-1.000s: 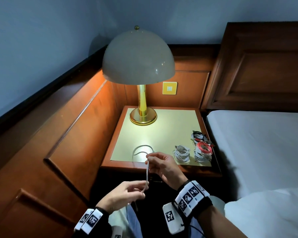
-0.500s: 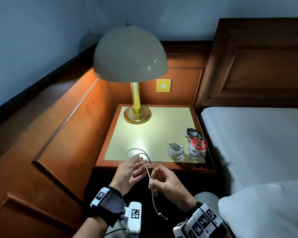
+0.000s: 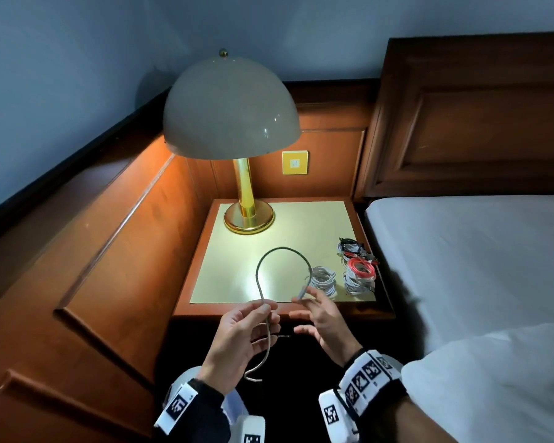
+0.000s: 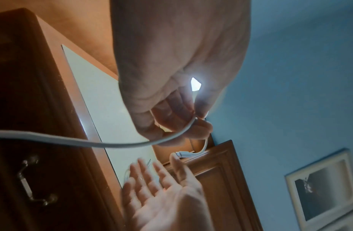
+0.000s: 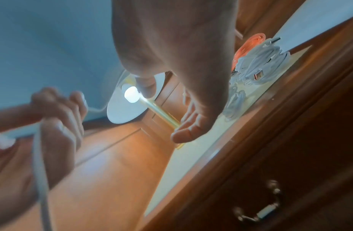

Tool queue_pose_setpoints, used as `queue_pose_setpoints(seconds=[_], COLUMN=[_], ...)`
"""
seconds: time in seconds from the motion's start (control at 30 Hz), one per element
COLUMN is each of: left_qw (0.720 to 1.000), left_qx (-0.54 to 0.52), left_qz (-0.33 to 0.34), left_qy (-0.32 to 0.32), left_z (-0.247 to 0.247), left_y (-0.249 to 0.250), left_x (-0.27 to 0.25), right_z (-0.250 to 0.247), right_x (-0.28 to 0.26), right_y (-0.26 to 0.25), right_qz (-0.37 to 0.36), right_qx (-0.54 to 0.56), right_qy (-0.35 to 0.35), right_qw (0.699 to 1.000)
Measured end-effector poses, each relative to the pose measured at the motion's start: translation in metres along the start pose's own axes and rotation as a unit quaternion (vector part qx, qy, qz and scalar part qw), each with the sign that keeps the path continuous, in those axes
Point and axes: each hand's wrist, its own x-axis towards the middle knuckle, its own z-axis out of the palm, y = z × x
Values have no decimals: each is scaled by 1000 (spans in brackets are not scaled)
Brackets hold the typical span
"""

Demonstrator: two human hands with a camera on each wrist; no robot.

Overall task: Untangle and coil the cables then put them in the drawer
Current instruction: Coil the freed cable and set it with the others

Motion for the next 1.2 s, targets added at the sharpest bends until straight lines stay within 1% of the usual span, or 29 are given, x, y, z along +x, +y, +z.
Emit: queue_pose_setpoints(seconds=[0.07, 0.13, 0.23, 0.33, 0.4, 0.5, 0.6, 0.63, 0.73, 0.8, 0.87, 0.9, 0.97, 1.07, 1.13, 1.2], left_qw=[1000, 999, 999, 997, 994, 988, 972, 966, 944, 931, 929, 930, 931, 941, 938, 937], left_qx=[23, 25, 19, 59, 94, 136, 210, 235, 305, 336, 338, 337, 331, 290, 290, 286], left_qz=[2, 3, -6, -5, 2, 22, 65, 78, 106, 122, 134, 139, 155, 175, 190, 201], left_qy=[4, 20, 43, 51, 53, 67, 79, 78, 71, 79, 70, 55, 25, -5, -15, -4], left_z=[-3, -7, -9, -11, -12, -13, -17, -19, -18, -15, -12, -11, -6, 1, 2, 0], left_y=[-3, -8, -15, -21, -24, -24, -23, -22, -21, -18, -15, -15, -16, -18, -19, -21], left_x=[-1, 0, 3, 5, 6, 11, 21, 24, 31, 33, 35, 35, 35, 31, 31, 33], right_z=[1, 1, 4, 5, 4, -2, -7, -8, -9, -8, -7, -6, -4, -1, -1, -3], right_x=[0, -4, -14, -20, -21, -24, -29, -30, -33, -35, -38, -39, -42, -45, -47, -48], right_y=[-13, -21, -26, -27, -26, -26, -28, -28, -30, -32, -33, -34, -34, -34, -35, -34], right_qz=[-31, -54, -49, -43, -48, -50, -62, -61, -44, -27, -13, -9, -6, -8, -11, -14], right_qx=[40, 63, 100, 138, 124, 66, 2, 0, 36, 72, 104, 109, 109, 105, 109, 102], right_qy=[-2, -21, -53, -72, -89, -97, -109, -112, -115, -123, -136, -140, -146, -161, -173, -190], right_qw=[999, 996, 992, 987, 987, 992, 992, 992, 992, 989, 985, 984, 983, 981, 979, 976])
